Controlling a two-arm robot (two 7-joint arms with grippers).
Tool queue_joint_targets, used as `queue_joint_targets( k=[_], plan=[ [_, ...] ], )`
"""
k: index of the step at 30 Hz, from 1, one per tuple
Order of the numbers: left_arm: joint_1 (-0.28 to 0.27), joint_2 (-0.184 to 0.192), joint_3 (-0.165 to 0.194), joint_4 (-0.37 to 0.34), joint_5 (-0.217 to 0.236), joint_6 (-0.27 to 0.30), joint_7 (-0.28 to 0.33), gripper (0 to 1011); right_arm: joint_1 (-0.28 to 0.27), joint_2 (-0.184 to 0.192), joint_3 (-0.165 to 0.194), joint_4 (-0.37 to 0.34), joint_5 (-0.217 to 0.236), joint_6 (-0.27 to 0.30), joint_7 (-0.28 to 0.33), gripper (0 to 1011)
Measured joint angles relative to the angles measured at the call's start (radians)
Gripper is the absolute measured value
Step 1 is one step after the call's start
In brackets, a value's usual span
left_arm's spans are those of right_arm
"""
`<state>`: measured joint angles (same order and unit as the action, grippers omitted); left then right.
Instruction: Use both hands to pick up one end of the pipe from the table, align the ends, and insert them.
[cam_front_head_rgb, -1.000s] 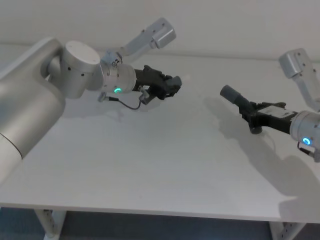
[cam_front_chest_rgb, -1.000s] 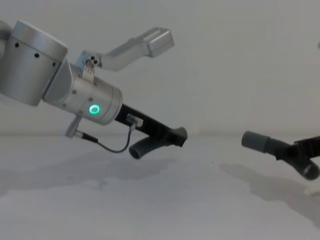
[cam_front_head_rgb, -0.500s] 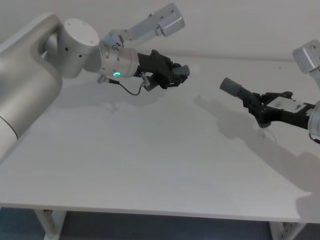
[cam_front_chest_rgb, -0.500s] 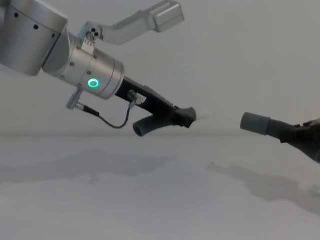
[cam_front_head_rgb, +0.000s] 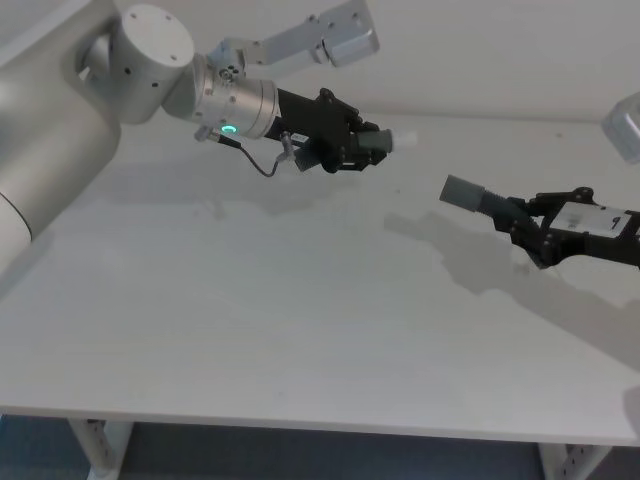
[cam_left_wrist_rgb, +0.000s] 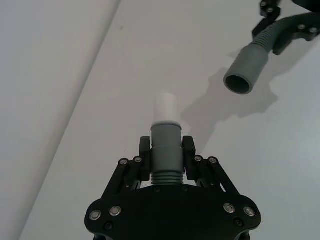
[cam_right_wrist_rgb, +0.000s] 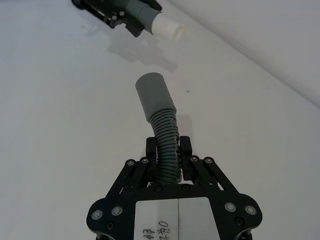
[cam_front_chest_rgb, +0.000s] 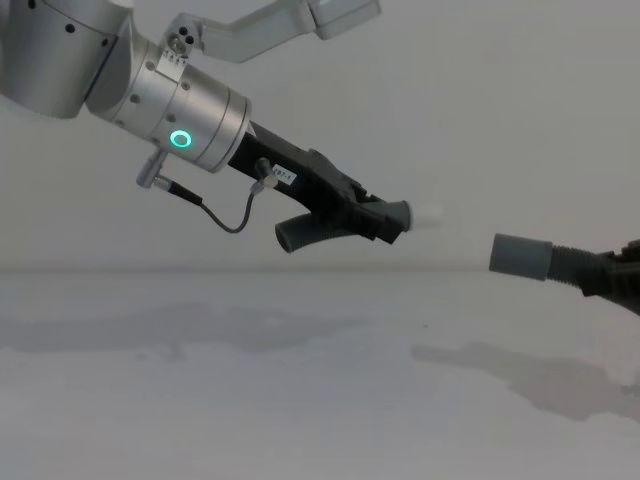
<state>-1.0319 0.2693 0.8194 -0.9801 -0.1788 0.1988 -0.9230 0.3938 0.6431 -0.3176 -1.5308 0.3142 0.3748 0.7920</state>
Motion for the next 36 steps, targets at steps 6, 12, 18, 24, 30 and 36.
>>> queue_joint_targets(
  k=[6, 12, 18, 24, 30, 36],
  plan=[
    [-0.024, 0.001, 0.020, 0.027, -0.001, -0.058, -0.061, 376, 0.011, 0.023, -0.014, 0.016, 0.001, -0.037, 0.043, 262],
    [-0.040, 0.005, 0.037, 0.041, -0.009, -0.114, -0.123, 376, 0.020, 0.039, -0.025, 0.028, 0.003, -0.065, 0.073, 262],
    [-0.049, 0.009, 0.052, 0.047, -0.018, -0.153, -0.168, 376, 0.026, 0.049, -0.034, 0.033, 0.007, -0.076, 0.085, 262],
    [-0.053, 0.011, 0.064, 0.051, -0.025, -0.178, -0.201, 376, 0.029, 0.056, -0.039, 0.035, 0.011, -0.081, 0.090, 262],
    [-0.057, 0.012, 0.074, 0.056, -0.031, -0.192, -0.218, 376, 0.030, 0.060, -0.043, 0.035, 0.019, -0.078, 0.091, 262],
    [-0.062, 0.008, 0.083, 0.072, -0.036, -0.209, -0.229, 376, 0.031, 0.063, -0.046, 0.032, 0.028, -0.067, 0.090, 262]
  ],
)
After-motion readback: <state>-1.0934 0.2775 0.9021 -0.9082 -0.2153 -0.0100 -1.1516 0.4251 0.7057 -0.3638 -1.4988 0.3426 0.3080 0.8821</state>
